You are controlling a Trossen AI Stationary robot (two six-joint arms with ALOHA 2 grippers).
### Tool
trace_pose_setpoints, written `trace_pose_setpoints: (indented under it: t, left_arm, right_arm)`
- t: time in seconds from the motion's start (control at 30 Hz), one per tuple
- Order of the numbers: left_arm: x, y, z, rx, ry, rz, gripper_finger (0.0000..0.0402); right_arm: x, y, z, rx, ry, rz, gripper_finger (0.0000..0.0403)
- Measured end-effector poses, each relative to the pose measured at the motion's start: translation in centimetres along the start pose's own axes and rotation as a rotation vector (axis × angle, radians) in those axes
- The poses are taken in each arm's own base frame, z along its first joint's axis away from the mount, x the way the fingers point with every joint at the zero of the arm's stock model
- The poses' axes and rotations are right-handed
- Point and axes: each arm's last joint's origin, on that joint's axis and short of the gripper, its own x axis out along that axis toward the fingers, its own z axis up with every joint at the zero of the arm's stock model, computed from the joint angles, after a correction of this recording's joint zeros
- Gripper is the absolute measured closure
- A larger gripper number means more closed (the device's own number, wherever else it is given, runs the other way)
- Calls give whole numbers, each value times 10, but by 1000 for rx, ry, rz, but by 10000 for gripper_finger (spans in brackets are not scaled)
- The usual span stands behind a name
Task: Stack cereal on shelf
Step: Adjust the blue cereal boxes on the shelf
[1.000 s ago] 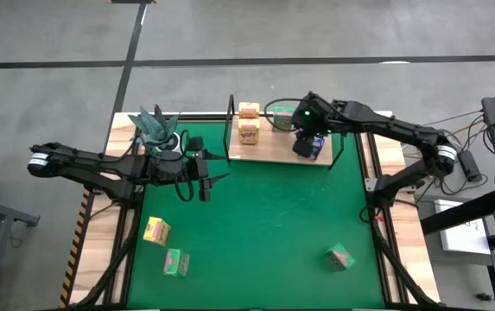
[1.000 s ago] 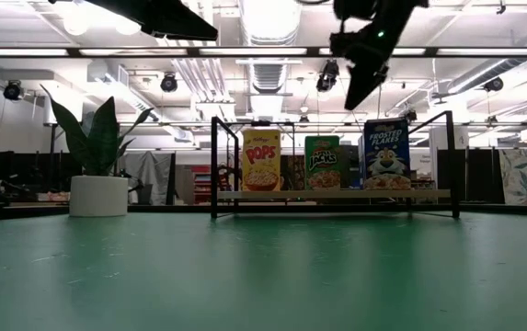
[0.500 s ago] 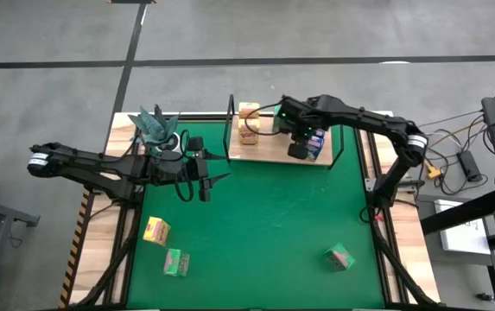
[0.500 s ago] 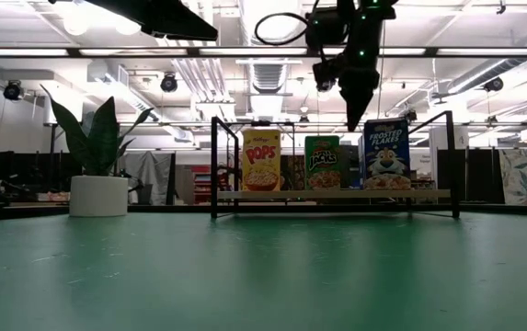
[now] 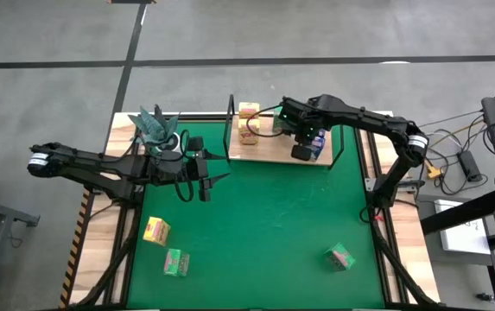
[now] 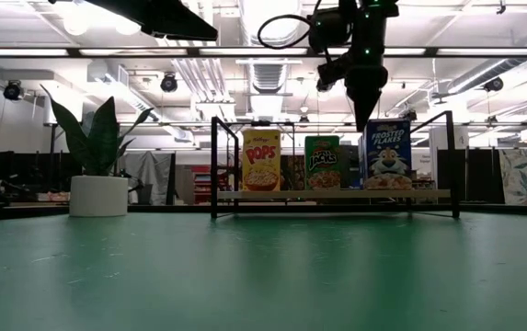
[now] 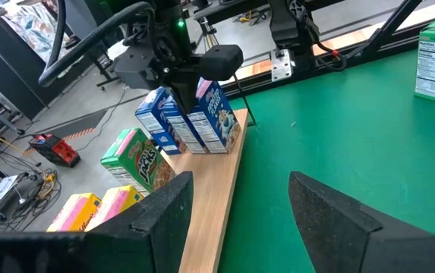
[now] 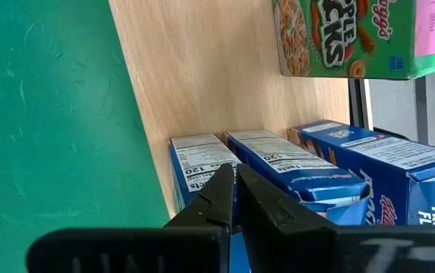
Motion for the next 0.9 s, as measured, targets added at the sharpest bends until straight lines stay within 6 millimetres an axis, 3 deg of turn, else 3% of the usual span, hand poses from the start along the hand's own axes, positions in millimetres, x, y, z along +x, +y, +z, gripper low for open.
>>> trace_pose_setpoints:
  t: [0.53,0.9]
  left_arm:
    - [0,0,0,0,0,0,200]
    - [0,0,0,0,-1,0,200]
  right_arm:
    - [-2,2,0,0,4,3,394]
    - [-29,-10,15,31,-152,-35,394]
